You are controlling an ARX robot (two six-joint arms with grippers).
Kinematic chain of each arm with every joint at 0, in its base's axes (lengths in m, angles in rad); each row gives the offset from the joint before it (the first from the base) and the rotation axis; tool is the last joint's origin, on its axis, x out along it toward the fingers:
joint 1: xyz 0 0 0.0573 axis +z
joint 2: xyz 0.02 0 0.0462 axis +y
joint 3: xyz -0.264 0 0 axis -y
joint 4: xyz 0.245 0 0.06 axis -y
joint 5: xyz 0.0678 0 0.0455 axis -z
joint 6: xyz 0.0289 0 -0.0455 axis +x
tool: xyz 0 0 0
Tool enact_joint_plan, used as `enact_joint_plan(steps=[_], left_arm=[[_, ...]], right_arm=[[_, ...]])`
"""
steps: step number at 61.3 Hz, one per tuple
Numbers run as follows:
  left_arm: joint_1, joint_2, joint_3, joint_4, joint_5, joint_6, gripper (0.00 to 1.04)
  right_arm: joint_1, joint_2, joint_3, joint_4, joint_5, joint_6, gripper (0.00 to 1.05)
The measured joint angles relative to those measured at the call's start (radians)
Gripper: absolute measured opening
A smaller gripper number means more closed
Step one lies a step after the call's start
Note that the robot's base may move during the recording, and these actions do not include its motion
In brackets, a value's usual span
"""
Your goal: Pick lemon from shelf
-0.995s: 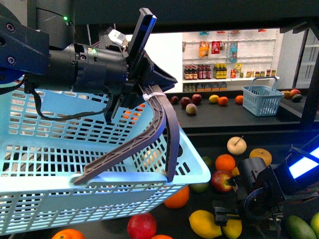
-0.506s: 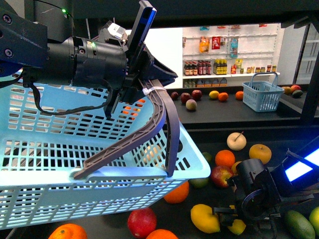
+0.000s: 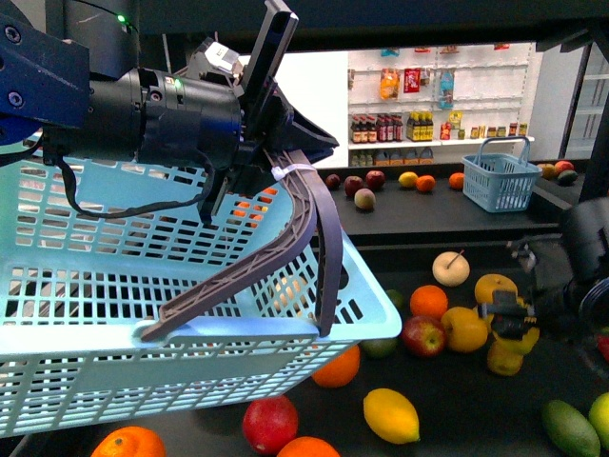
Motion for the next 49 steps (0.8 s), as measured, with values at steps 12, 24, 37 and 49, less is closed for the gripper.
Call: enact_joint_plan(steps=[12,24,37,49], left_arm=[[0.0,0.0,0.0,0.0,0.001,0.0,0.07],[0.0,0.0,0.0,0.0,0.0,0.0,0.07],[0.0,0.0,0.0,0.0,0.0,0.0,0.07],[0.0,0.0,0.0,0.0,0.0,0.0,0.07]], right_arm=[[0.042,-0.242,-0.074,-0.017,-0.133,0.086,0.5],[0.146,-0.385,-0.14,-0.027,-0.199,0.177,0.5],[0.247,-0.43,-0.213,-0.027,-0.206,0.238,0.5],[0.307,-0.43,-0.257,-0.013,-0.196,0.272,0.5]])
